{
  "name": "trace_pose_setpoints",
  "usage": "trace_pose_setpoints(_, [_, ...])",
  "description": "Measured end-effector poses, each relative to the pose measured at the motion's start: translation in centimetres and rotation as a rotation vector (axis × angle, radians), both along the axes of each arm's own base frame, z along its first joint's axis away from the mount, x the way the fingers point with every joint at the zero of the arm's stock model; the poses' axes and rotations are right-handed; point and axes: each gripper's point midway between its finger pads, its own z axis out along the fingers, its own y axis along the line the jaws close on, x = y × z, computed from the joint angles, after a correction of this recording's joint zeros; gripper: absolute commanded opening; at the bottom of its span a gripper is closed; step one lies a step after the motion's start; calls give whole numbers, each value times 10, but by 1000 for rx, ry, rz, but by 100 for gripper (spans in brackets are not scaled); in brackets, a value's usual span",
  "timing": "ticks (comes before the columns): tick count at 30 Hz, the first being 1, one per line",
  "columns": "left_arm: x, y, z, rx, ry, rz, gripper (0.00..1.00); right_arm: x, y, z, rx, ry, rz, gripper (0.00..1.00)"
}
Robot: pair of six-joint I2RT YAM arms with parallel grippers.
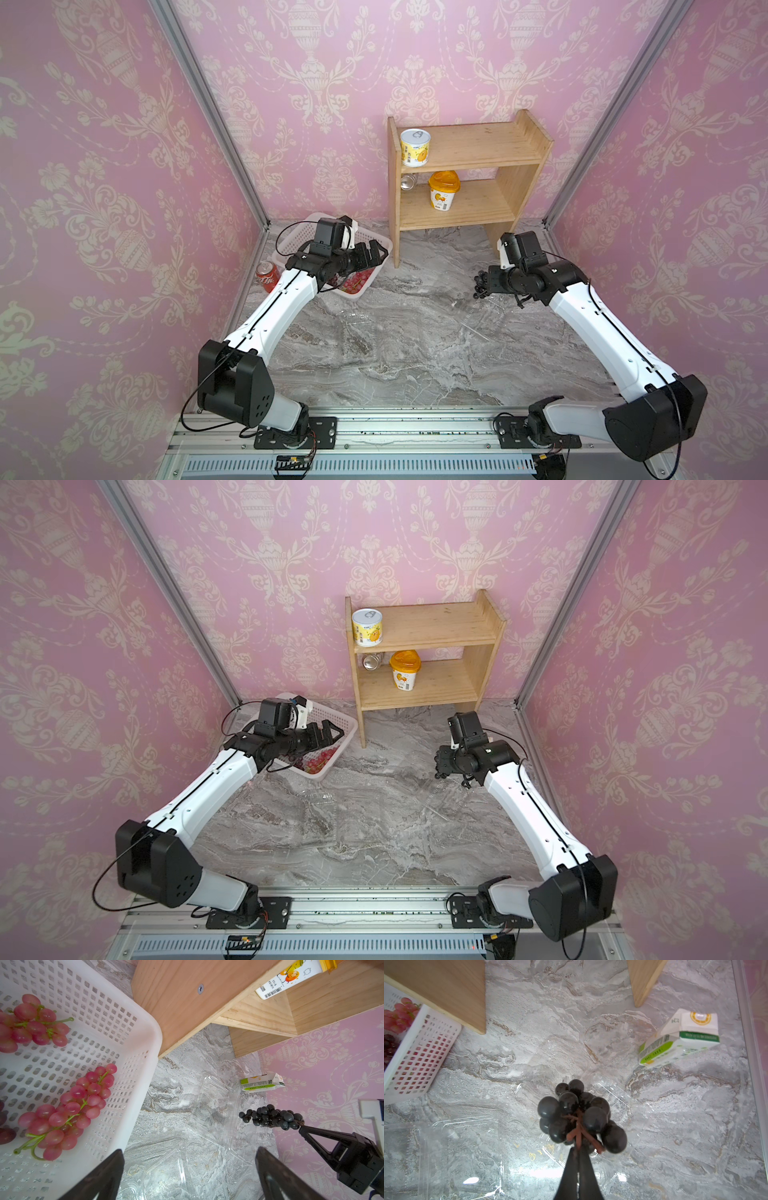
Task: Pack grapes into containers
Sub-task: Place the grape into the packing box.
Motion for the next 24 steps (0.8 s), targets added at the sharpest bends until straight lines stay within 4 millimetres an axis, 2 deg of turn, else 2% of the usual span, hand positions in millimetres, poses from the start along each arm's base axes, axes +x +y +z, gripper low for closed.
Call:
trace_pose_setpoints(10, [4,-2,-10,5,18,-1,99,-10,-22,-40,-11,72,-90,0])
trace_pose_setpoints(18, [4,-5,-12,6,21,-8,99,-9,-25,-63,15,74,-146,0])
trace_pose_setpoints(24, [5,-5,-15,8,26,-8,99,-20,-26,-92,44,118,-192,0])
